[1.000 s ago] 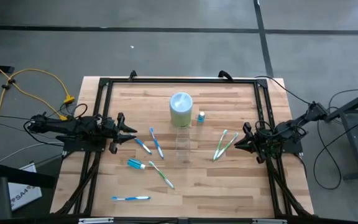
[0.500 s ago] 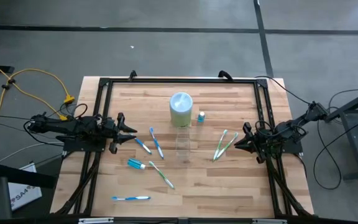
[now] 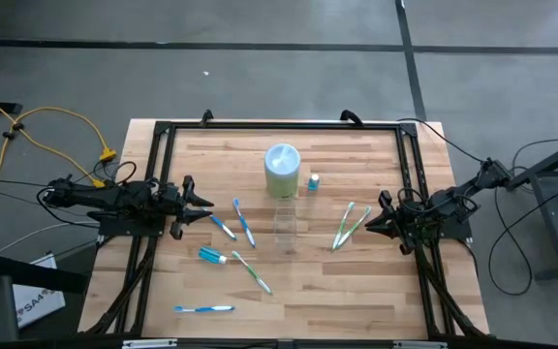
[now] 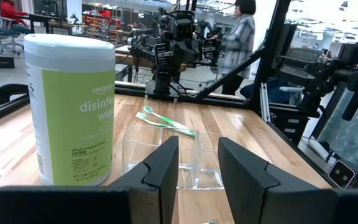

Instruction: Pick & Place toothbrushing station

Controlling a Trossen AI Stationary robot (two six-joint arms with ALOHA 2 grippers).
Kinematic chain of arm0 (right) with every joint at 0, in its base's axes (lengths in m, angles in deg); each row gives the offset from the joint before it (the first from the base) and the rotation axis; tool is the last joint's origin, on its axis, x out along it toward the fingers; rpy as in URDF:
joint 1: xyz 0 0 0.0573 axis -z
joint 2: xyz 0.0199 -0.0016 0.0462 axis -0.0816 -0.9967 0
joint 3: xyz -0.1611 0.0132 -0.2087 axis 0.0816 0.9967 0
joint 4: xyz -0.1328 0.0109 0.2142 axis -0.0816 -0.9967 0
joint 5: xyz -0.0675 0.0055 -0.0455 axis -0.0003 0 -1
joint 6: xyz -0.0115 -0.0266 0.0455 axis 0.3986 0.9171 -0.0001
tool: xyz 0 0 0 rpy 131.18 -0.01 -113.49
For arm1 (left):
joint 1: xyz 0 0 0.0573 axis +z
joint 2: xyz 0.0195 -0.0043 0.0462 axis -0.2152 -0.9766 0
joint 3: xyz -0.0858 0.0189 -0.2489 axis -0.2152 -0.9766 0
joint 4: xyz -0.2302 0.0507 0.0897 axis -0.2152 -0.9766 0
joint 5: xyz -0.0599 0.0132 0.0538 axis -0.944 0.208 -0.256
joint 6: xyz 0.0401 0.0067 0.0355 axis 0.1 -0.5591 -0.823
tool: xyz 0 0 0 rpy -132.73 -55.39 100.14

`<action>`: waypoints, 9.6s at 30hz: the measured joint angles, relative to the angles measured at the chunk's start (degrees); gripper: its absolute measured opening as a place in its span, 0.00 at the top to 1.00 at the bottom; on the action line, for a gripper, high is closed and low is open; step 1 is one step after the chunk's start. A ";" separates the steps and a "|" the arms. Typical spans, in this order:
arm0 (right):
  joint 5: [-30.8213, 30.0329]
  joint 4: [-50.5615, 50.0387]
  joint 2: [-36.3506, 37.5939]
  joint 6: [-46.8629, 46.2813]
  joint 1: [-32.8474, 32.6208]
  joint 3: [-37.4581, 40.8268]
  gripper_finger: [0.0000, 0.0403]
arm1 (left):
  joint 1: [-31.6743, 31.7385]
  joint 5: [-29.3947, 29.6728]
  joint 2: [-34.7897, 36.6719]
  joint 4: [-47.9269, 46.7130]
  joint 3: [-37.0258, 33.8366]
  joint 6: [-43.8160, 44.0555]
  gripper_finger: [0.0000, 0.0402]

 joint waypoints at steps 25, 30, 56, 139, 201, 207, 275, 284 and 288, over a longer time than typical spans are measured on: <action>-0.02 0.00 0.01 0.00 0.01 0.00 0.91 | 0.09 0.67 0.00 1.29 0.00 8.48 0.73; -0.02 0.00 0.01 0.00 -0.01 0.01 0.91 | 0.00 0.44 -0.06 1.29 0.00 10.20 0.73; -0.02 0.00 0.01 0.00 0.01 0.00 0.91 | -1.78 -1.71 -36.50 4.61 10.70 -0.74 0.73; -0.01 -0.02 0.00 0.00 -0.01 0.00 0.91 | -4.92 7.03 -65.88 -34.86 30.34 -11.67 0.73; -0.01 -0.02 -0.01 0.00 -0.01 0.00 0.91 | 8.47 -3.57 -76.08 -28.37 30.44 -27.65 0.70; -0.02 -0.01 -0.01 0.00 -0.01 0.00 0.91 | 9.19 -4.44 -77.23 -28.03 30.45 -26.89 0.78; -0.02 0.00 -0.01 0.00 0.00 0.02 0.91 | -16.72 35.45 -66.33 -23.50 37.75 -37.83 0.99; -0.02 -0.02 0.00 0.00 0.01 0.02 0.91 | -17.40 45.48 -70.88 -14.47 37.77 -52.50 0.99; -0.02 -0.02 0.00 -0.01 0.00 0.01 0.91 | -17.42 47.86 -71.10 -9.40 37.77 -59.81 0.99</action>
